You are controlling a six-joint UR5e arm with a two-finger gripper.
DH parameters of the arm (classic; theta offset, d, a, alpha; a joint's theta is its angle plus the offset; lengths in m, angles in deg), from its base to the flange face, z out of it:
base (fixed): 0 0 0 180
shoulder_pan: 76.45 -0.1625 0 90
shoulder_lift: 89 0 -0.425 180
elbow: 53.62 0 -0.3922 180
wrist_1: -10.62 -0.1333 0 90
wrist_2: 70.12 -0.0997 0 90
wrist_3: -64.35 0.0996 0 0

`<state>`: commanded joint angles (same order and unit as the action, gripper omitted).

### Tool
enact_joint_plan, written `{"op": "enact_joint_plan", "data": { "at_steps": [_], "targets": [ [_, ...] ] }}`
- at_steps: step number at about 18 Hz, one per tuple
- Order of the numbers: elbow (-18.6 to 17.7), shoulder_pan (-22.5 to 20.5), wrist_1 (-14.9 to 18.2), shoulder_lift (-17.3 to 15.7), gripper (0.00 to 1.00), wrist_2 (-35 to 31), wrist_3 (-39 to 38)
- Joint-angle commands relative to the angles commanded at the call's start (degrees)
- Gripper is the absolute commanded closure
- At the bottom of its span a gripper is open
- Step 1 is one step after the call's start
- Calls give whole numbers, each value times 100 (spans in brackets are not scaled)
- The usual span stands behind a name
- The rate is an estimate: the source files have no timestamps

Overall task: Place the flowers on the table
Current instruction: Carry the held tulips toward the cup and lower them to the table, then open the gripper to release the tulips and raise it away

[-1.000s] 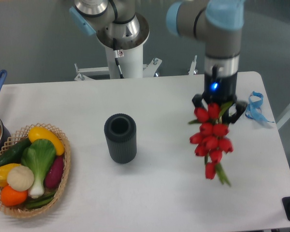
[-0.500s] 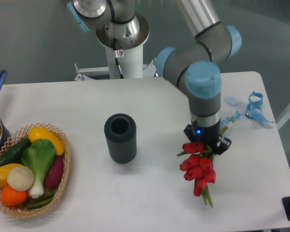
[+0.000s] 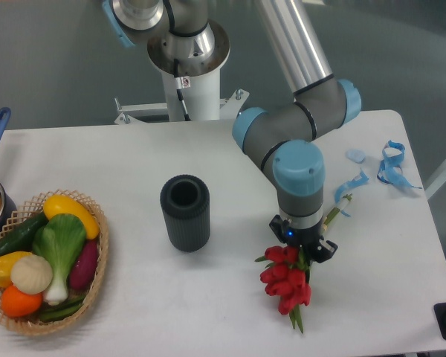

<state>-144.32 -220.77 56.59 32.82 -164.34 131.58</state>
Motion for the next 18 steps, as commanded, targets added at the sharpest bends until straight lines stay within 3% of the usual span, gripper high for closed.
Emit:
{"op": "enact_joint_plan", "data": {
  "at_steps": [1, 2, 8, 12, 14, 16, 18],
  "targets": [
    [9, 0, -17, -17, 11, -17, 18],
    [9, 0, -9, -52, 0, -70, 26],
    [-228, 0, 105, -702, 0, -97, 96],
    [86, -87, 1280, -1265, 0, -97, 948],
    [402, -254, 2009, -1362, 0, -88, 1142],
    [894, -456, 3045, -1555, 0, -27, 1571],
    [1098, -737, 3575, -1678, 0, 262, 1967]
  ]
}}
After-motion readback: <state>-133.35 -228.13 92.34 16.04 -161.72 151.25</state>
